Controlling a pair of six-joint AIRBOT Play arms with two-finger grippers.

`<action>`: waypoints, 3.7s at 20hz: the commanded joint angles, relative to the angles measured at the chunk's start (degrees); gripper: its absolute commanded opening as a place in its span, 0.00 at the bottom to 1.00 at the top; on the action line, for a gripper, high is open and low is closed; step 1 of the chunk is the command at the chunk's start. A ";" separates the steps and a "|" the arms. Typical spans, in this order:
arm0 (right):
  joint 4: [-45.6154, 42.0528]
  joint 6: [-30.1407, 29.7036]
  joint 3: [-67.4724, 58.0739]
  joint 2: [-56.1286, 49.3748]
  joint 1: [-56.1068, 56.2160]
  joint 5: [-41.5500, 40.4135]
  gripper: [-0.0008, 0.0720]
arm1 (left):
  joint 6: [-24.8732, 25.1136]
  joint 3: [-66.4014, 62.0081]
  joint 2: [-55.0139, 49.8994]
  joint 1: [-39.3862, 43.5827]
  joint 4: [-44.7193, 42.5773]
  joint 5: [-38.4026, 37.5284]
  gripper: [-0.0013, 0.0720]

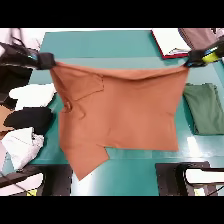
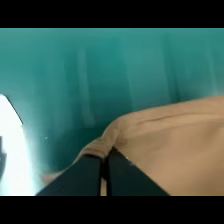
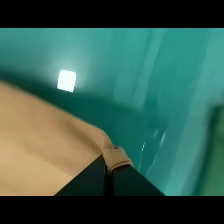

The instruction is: Fold the shirts.

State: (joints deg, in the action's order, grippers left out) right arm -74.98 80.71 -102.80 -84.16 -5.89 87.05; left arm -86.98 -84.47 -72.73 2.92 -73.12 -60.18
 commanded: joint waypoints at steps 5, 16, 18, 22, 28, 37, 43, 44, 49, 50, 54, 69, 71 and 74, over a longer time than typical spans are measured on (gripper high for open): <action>1.92 2.25 -1.38 -12.87 -0.15 -10.45 0.04 | 0.46 2.60 -12.66 -0.44 1.73 12.59 0.05; 1.46 -2.14 25.86 -1.40 -1.09 -17.05 0.04 | 9.46 11.23 -12.63 -4.55 4.92 -3.02 0.05; 1.64 -1.29 28.74 -0.83 -0.90 -18.36 0.04 | 9.46 13.90 -12.63 -4.57 4.55 -3.15 0.05; 2.71 2.43 30.03 -0.28 -1.42 -17.84 0.64 | 5.97 15.10 -11.82 -4.81 3.80 -7.34 0.81; 9.44 -1.64 33.68 13.66 -5.62 -12.83 0.63 | 2.95 25.31 7.32 -6.78 0.15 -13.84 0.77; 9.49 -1.70 47.95 30.27 -6.32 -18.03 0.63 | -4.72 57.83 28.63 -6.75 2.58 -15.21 0.77; 9.73 -1.70 47.82 31.06 -6.32 -18.01 0.63 | -4.50 66.03 28.63 -3.50 12.92 -6.21 0.77; 10.54 -1.73 47.82 31.06 -6.32 -18.01 0.63 | -4.52 66.64 28.63 -1.40 14.01 -4.59 0.77; 11.41 -3.08 47.89 31.04 -7.19 -13.68 0.63 | -4.46 63.84 28.63 3.52 16.06 -4.24 0.07; 10.36 -3.17 48.02 31.06 -8.41 -11.61 0.63 | -4.31 62.58 28.70 3.52 16.04 -4.94 0.05; 2.51 -3.23 55.52 31.17 -17.35 -4.74 0.63 | -3.41 57.72 28.70 3.52 15.06 -6.56 0.05; 11.76 -8.17 71.23 19.34 -17.31 -13.77 0.37 | -2.60 53.24 29.05 3.52 12.41 -8.66 0.05; 9.68 -8.15 69.05 20.94 -15.26 -12.41 0.14 | -4.33 51.91 33.31 3.52 9.79 -11.08 0.05; 4.61 -8.15 66.14 28.20 -15.37 -6.62 0.04 | -8.79 51.84 42.21 3.52 7.80 -19.08 0.05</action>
State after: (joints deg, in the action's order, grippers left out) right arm -66.89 72.55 -34.11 -60.10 -22.65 75.64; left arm -92.12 -31.92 -36.47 6.42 -62.85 -72.66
